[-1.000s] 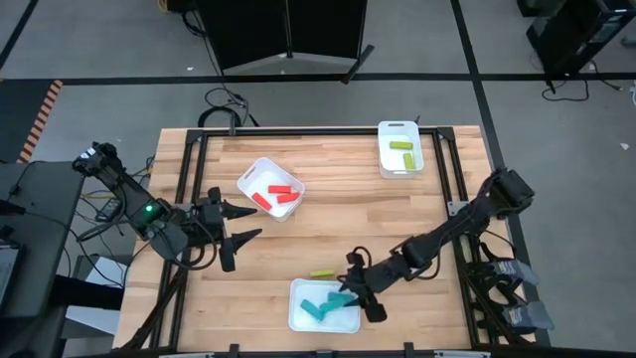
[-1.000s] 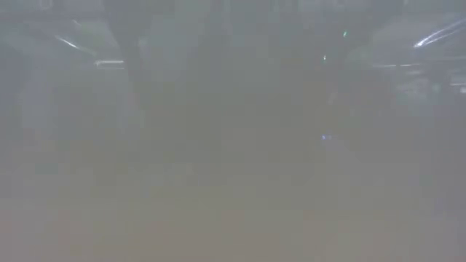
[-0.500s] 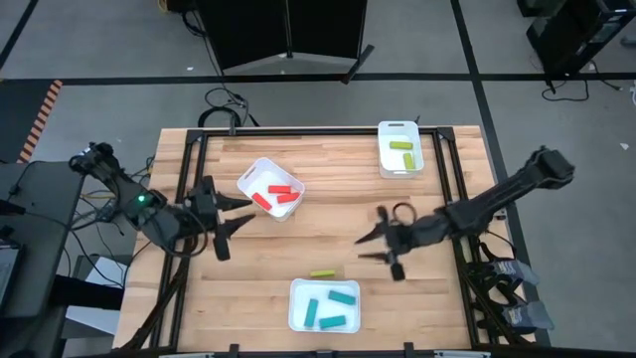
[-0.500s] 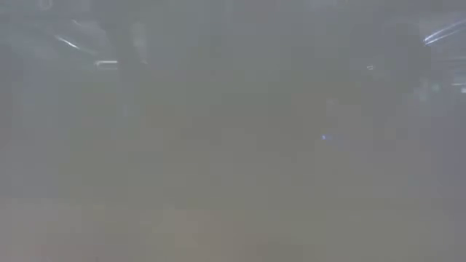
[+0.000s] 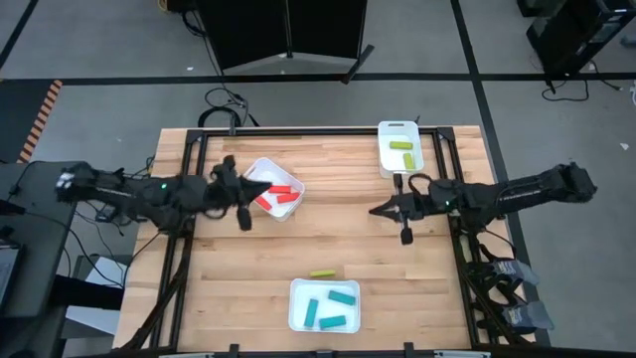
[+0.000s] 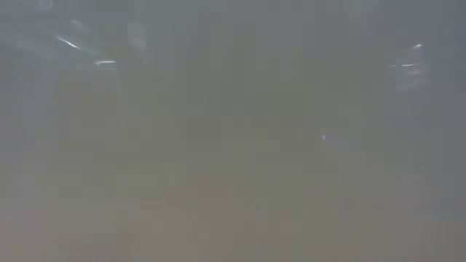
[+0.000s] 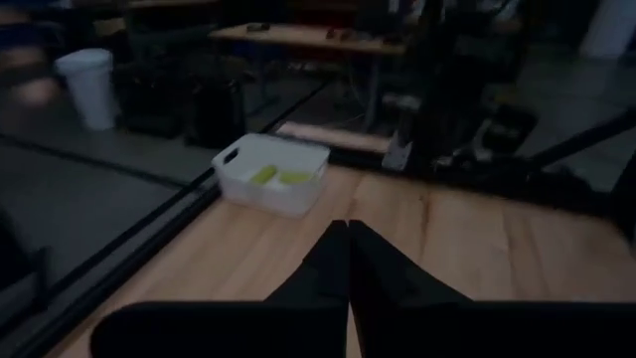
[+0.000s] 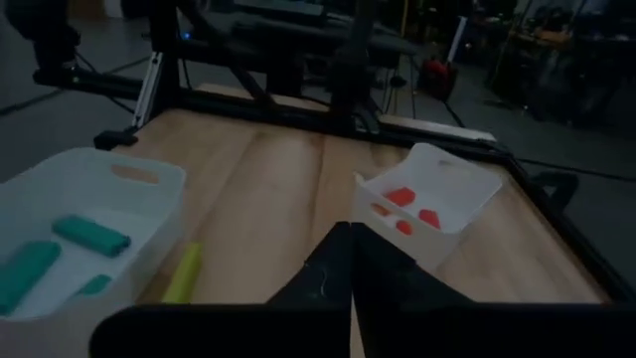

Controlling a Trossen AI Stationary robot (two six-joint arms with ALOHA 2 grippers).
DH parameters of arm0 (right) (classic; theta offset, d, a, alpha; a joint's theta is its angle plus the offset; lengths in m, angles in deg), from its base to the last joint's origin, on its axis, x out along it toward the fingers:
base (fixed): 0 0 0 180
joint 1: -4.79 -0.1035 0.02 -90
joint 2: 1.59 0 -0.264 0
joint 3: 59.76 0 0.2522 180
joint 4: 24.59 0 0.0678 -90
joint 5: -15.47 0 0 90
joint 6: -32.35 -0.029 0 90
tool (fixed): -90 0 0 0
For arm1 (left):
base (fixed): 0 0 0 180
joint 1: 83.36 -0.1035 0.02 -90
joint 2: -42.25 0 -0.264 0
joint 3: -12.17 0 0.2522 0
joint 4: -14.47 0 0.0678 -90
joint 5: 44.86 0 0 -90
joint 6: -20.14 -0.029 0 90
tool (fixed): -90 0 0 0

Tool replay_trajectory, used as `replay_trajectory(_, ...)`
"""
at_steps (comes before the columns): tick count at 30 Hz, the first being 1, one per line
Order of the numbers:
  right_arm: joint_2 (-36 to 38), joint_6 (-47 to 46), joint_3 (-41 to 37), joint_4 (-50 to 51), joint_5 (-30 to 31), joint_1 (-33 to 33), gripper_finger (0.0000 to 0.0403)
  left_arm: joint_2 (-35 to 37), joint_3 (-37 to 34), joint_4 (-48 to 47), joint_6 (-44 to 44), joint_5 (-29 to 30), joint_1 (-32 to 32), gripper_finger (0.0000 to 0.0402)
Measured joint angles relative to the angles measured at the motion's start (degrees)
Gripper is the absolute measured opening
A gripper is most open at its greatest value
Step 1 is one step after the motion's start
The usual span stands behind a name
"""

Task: Sort blocks
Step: Put the green block into the top right bin

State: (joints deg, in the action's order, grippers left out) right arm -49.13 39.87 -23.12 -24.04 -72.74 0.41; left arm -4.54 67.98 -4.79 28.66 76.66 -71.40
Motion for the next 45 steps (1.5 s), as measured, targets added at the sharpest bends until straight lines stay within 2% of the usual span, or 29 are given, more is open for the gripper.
replay_trajectory(2, 0.0, 1.51, -0.35, -0.38, -5.12, 4.36, 0.0008, -0.17, -1.93, 4.64, -2.02, -8.28, -6.8, 0.0004)
replay_trajectory(4, -0.07, 2.72, -0.35, -1.35, -10.51, 9.09, 0.0008, -0.78, -2.97, 6.65, -4.39, -14.06, -13.38, 0.0003)
replay_trajectory(7, 0.01, 3.97, -0.33, -3.82, -16.99, 16.18, 0.0009, -1.73, -4.19, 8.41, -11.43, -21.15, -20.9, 0.0003)
replay_trajectory(10, 0.62, 2.93, -0.04, -6.5, -21.31, 22.66, 0.0008, -2.69, -4.43, 9.71, -16.16, -26.74, -25.56, 0.0002)
replay_trajectory(13, 0.9, -3.08, 1.62, -6.81, -21.45, 28.02, 0.0008, -2.69, -4.47, 10.42, -16.92, -26.49, -29.68, 0.0001)
replay_trajectory(16, 0.44, -9.86, 2.1, -6.3, -21.95, 31.62, 0.0008, -1.79, -4.47, 10.04, -11.58, -27.23, -33.52, 0.0001)
replay_trajectory(20, 0.06, -18.5, 2.1, -6.4, -24.07, 31.48, 0.0008, -0.37, -4.47, 9.62, 1.39, -31.13, -36.31, 0.0001)
replay_trajectory(25, 0.13, -26.36, 2.1, -7.71, -24.88, 31.12, 0.0008, 1.2, -4.45, 12.65, 3.57, -31.4, -37.07, 0.0001)
replay_trajectory(31, 0.16, -28.98, 2.12, -7.77, -30.17, 33.86, 0.0007, 1.35, -4.45, 11.57, 6.88, -31.11, -37.11, 0.0)
replay_trajectory(38, 0.26, -29.88, 2.12, -7.68, -38.53, 39.5, 0.0007, 1.35, -4.45, 11.03, 7.46, -27.72, -37.11, 0.0)
replay_trajectory(45, -2.18, -29.88, 2.14, -7.01, -42.35, 39.49, 0.0007, 1.15, -4.42, 9.45, 7.12, -27.75, -37.11, 0.0)
